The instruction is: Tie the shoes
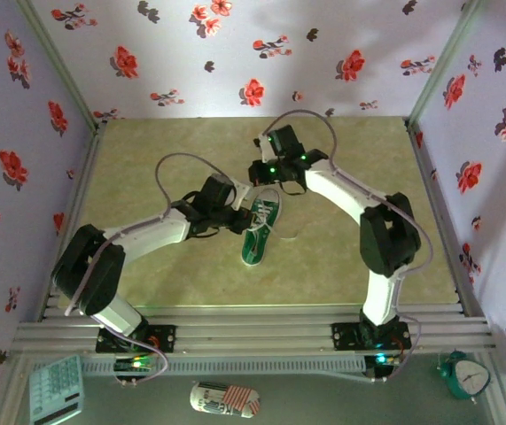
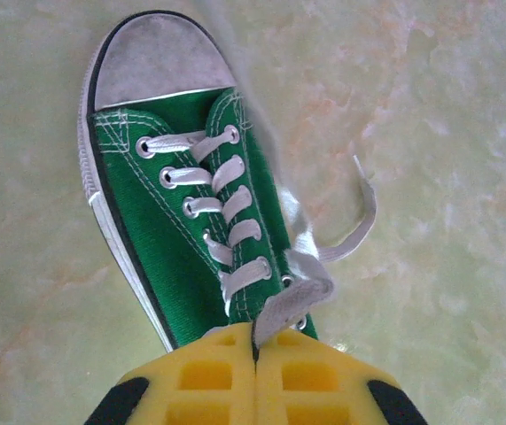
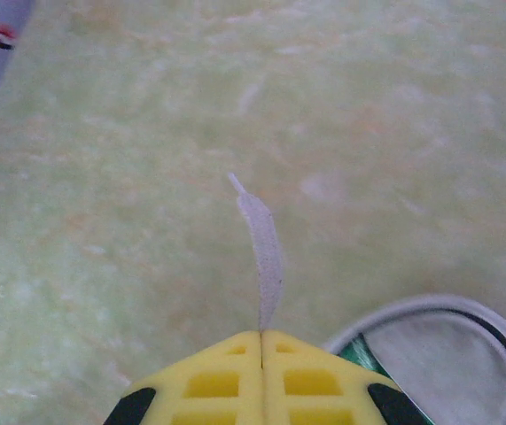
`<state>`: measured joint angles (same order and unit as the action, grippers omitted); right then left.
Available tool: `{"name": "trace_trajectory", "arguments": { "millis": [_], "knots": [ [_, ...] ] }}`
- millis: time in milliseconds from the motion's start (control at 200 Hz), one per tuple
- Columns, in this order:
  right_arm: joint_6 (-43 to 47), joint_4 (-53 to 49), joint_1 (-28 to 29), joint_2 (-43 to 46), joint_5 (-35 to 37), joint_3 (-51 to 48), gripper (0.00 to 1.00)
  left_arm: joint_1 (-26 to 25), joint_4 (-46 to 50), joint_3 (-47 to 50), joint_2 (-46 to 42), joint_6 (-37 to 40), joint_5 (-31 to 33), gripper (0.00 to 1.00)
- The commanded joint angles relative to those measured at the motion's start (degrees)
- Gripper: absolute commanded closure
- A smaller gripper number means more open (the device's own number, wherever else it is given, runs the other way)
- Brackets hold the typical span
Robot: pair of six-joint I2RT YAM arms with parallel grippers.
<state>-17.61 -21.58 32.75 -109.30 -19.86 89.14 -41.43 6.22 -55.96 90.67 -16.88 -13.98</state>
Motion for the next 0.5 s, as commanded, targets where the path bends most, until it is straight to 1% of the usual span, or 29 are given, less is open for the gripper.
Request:
{"name": "trace_trajectory", "arguments": {
  "millis": [0,230,495],
  "knots": [
    [-2.8,3.1,0.2,-4.7,-10.3,3.3,1.00,-0.7,-1.4,0.6,-1.8,-0.7,0.6,1.00],
    [-3.4,2.6,2.7,-11.5,-16.6,8.7,1.00,-0.8,-1.3,0.7,-1.7,-0.5,0.6,1.00],
    [-4.5,2.0,4.7,-17.0,-29.0,11.0,1.00,-1.0,-1.3,1.1,-2.1,-0.5,0.6,1.00]
  ]
}}
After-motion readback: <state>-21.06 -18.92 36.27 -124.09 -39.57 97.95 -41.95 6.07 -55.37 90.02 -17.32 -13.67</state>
